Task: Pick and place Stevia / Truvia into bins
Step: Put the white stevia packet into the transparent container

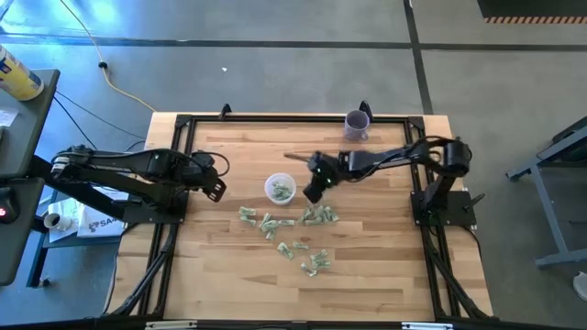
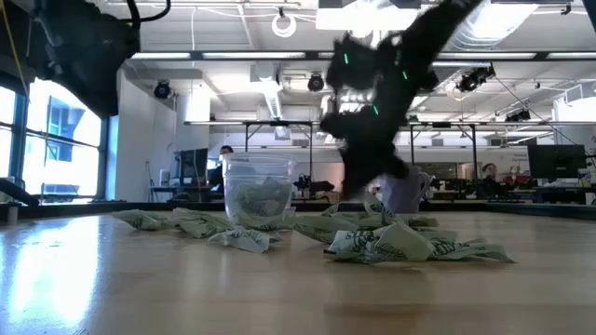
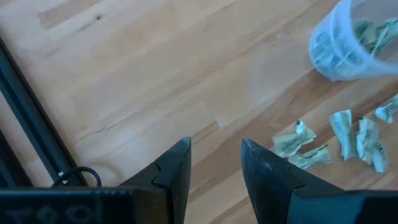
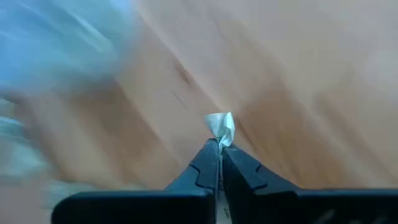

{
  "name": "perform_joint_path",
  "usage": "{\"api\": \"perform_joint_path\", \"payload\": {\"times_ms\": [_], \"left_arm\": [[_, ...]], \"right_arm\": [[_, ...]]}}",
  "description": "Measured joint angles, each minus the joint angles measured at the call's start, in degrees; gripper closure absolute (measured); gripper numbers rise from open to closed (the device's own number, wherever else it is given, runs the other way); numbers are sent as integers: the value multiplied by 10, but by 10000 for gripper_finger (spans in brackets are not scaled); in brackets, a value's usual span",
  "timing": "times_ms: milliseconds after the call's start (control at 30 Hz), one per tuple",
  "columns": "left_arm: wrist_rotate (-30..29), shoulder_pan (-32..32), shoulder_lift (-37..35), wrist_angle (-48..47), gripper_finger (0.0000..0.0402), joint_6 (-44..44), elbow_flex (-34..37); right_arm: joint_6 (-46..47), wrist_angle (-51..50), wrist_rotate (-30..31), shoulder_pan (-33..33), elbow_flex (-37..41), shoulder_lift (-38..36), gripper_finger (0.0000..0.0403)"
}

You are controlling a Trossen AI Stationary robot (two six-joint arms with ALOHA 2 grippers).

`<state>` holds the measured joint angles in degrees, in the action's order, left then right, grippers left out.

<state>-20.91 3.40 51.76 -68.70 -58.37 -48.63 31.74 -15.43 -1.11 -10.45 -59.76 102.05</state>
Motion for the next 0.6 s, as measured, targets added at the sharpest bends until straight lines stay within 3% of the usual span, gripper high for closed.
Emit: {"api": "perform_joint_path", "payload": {"times_ms": [100,167,400,500,600], "left_arm": [[27,0,-17,17,229,-4,35],[55,0,-35,63,229,0,66],[179,0,-57,325,229,54,198],[181,0,-38,398,229,58,236],[174,0,-21,402,229,73,243]], "right_arm": [[-66,-14,5,5,-87,-25,396],[-125,-33,-25,4,-148,-20,397],[-178,-112,-130,4,-319,105,386],[-191,-162,-139,12,-370,157,363],[-206,-235,-114,18,-417,179,318]]}}
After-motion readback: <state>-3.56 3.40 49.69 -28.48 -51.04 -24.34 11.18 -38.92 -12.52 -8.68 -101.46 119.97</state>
